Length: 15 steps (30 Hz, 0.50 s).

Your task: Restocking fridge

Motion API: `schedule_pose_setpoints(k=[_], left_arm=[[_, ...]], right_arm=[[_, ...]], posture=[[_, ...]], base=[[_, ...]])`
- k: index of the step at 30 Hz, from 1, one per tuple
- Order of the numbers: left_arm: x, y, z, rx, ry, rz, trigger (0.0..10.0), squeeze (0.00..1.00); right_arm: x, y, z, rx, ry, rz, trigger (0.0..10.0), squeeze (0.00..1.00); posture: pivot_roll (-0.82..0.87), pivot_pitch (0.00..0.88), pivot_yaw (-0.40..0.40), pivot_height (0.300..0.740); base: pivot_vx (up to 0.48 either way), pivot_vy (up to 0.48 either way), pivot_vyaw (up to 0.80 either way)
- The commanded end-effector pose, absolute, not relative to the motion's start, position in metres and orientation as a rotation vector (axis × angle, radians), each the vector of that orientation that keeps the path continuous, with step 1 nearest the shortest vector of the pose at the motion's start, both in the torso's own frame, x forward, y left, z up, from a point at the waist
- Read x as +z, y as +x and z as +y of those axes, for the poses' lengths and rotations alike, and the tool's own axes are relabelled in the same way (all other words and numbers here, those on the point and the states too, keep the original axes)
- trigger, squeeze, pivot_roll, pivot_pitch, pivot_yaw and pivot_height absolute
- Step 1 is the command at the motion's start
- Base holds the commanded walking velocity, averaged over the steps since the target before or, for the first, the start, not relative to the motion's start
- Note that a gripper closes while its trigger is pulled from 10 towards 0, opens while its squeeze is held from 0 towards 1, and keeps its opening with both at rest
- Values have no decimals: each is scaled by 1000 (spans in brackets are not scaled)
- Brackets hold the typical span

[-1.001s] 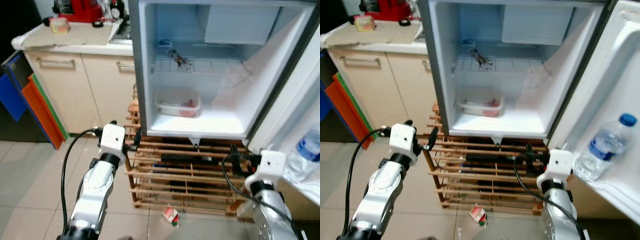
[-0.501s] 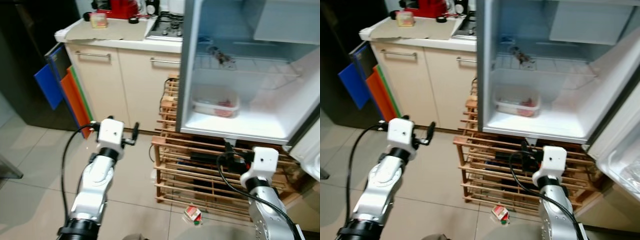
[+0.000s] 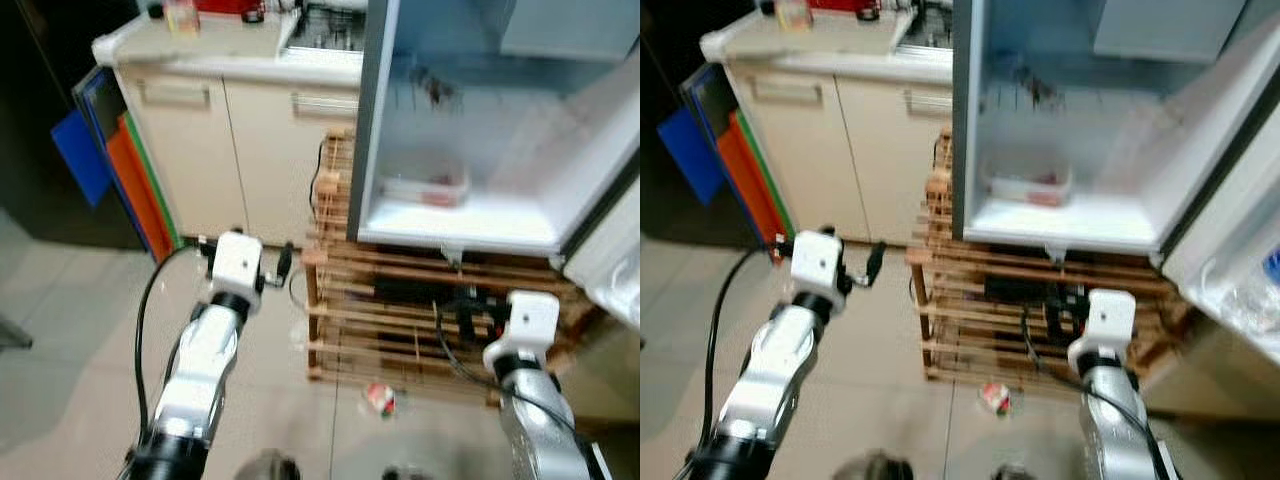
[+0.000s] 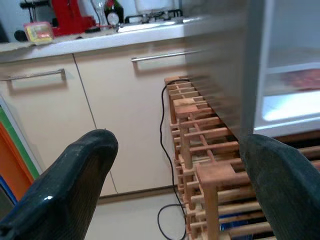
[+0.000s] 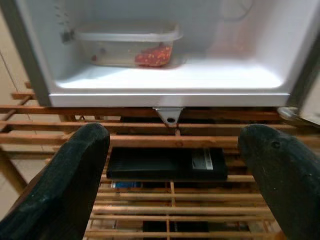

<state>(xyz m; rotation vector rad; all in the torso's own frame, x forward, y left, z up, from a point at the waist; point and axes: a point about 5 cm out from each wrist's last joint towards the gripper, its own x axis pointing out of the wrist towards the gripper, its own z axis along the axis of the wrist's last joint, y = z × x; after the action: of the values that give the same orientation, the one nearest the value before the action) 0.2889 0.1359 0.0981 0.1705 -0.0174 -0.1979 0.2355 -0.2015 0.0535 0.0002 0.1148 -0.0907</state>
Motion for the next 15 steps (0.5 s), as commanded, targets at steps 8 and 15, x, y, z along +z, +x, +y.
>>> schedule_pose_setpoints(k=[8, 15], left_arm=[[99, 290, 132, -214, 162, -28, 10000, 0], [101, 288, 126, -269, 148, -48, 10000, 0]], right_arm=[[54, 235, -202, -74, -19, 108, 10000, 0], [54, 233, -194, -28, -35, 103, 10000, 0]], posture=[[50, 0, 23, 740], [49, 0, 23, 740]], base=[[0, 0, 0], [73, -294, 0]])
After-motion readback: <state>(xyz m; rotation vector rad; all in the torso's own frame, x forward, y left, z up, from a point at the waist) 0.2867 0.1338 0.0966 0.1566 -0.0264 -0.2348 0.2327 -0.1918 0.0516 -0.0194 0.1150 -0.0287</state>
